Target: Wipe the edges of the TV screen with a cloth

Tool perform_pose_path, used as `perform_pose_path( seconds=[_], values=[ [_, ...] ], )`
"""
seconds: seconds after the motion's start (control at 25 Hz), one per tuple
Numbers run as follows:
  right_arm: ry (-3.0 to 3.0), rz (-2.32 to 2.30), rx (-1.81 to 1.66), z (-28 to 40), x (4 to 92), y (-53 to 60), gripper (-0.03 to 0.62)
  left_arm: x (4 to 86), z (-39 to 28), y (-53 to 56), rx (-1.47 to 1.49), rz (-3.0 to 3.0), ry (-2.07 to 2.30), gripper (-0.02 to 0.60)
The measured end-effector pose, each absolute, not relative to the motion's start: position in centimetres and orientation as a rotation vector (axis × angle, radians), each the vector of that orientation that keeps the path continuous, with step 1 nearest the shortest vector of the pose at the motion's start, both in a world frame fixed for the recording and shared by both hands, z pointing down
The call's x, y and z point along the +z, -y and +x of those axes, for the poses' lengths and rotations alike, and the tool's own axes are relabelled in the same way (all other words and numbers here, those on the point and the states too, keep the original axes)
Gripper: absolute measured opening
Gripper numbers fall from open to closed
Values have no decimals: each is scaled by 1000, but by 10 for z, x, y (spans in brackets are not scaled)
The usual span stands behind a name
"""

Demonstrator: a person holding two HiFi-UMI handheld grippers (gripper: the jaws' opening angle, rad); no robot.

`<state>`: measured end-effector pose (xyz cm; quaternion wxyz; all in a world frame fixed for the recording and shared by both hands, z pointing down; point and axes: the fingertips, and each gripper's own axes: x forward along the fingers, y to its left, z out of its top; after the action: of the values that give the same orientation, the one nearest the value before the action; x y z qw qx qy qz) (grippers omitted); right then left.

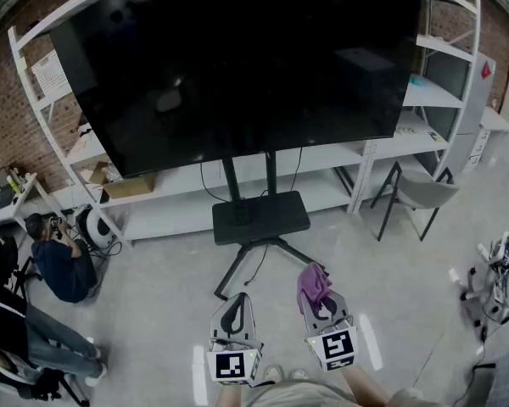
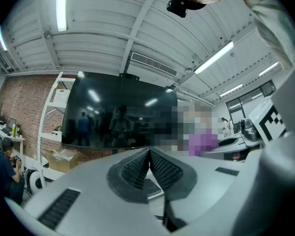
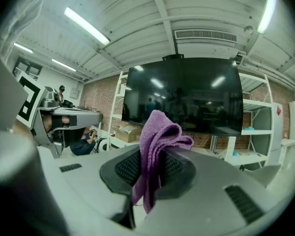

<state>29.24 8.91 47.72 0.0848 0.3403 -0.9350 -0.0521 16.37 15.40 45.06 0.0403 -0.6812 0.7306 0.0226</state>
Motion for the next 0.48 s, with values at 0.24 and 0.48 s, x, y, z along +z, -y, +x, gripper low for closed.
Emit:
perform_pose_path(
  seconds=[0.24,0.48],
  values=[
    [2762,1047,-152,285,494,-89,51,449,151,-158,95,-2094,-2221,15],
    [2773,1006,-188,254,489,-93,51,441,135,-161,100,-2053,-2175,15]
  ],
)
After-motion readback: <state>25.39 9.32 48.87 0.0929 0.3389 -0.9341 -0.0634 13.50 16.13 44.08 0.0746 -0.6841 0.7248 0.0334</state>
